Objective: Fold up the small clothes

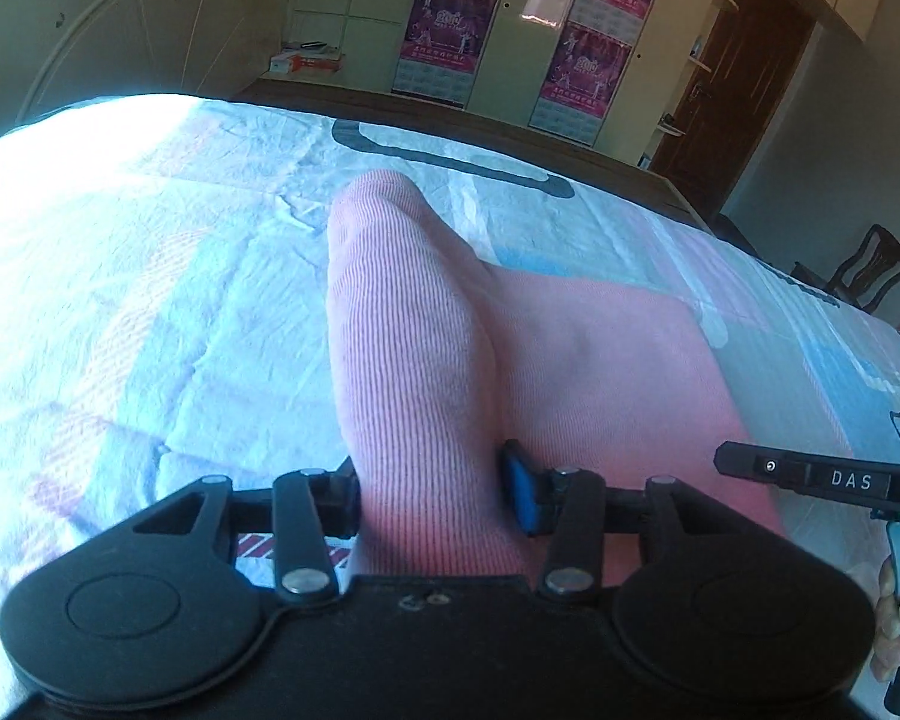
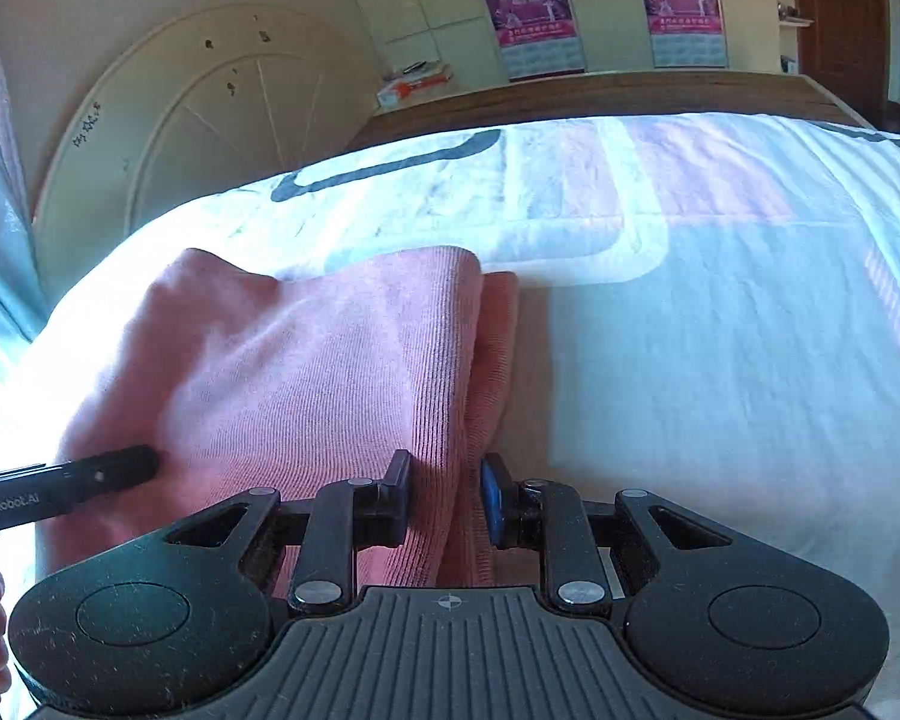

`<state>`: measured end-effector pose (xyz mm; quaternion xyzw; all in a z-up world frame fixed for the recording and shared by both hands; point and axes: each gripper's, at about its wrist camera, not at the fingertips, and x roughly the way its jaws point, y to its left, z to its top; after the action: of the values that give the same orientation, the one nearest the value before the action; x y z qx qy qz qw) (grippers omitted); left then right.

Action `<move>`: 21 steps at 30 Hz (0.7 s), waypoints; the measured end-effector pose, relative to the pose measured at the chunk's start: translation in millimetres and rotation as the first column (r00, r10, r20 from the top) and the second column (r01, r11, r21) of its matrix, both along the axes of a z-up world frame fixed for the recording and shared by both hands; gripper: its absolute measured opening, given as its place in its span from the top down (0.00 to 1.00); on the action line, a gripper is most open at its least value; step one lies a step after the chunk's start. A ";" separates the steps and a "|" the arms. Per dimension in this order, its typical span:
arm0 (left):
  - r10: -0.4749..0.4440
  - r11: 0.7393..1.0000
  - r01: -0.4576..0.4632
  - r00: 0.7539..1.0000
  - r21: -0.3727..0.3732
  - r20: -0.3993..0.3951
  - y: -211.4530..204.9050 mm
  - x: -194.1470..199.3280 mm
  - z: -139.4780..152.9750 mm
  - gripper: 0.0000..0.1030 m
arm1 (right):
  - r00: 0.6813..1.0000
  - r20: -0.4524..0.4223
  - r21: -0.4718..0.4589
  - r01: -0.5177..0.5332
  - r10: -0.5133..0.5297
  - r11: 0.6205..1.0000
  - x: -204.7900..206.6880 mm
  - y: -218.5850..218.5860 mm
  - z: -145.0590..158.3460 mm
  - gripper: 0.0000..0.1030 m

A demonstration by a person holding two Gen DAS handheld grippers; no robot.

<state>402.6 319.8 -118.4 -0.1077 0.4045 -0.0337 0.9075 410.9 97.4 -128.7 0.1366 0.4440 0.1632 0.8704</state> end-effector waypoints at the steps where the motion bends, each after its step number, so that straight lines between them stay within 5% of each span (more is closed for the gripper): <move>1: 0.009 1.000 -0.009 1.000 0.000 0.007 1.4 -2.2 3.8 0.56 | 1.000 -0.005 -0.003 0.009 -0.009 1.000 0.1 -0.7 1.5 0.78; 4: 0.050 0.999 -0.049 0.995 -0.005 0.081 8.9 -16.6 18.5 0.58 | 0.999 0.052 -0.088 0.016 -0.012 0.996 -9.8 8.6 15.6 0.78; 7: 0.039 0.999 -0.043 0.986 0.023 0.164 8.6 -14.7 34.0 0.57 | 0.993 0.114 -0.062 0.033 -0.026 0.998 -11.2 13.2 31.0 0.78; 15: 0.032 0.998 -0.038 0.993 0.050 0.116 7.9 26.9 15.4 0.57 | 0.990 0.096 -0.058 0.112 -0.106 0.992 45.7 28.2 21.8 0.77; 18: 0.016 0.997 -0.022 0.996 0.079 0.082 9.8 35.4 3.1 0.57 | 0.989 0.069 -0.065 0.139 -0.134 0.988 58.5 22.3 10.8 0.48; 21: 0.020 0.997 -0.025 0.997 0.068 0.075 13.8 38.2 -6.4 0.56 | 0.993 0.043 -0.031 0.108 -0.107 0.994 61.4 20.0 1.3 0.49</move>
<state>440.7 333.6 -124.8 -0.0796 0.3702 -0.0138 0.9254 472.4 117.4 -127.4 0.1426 0.4206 0.1114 0.8890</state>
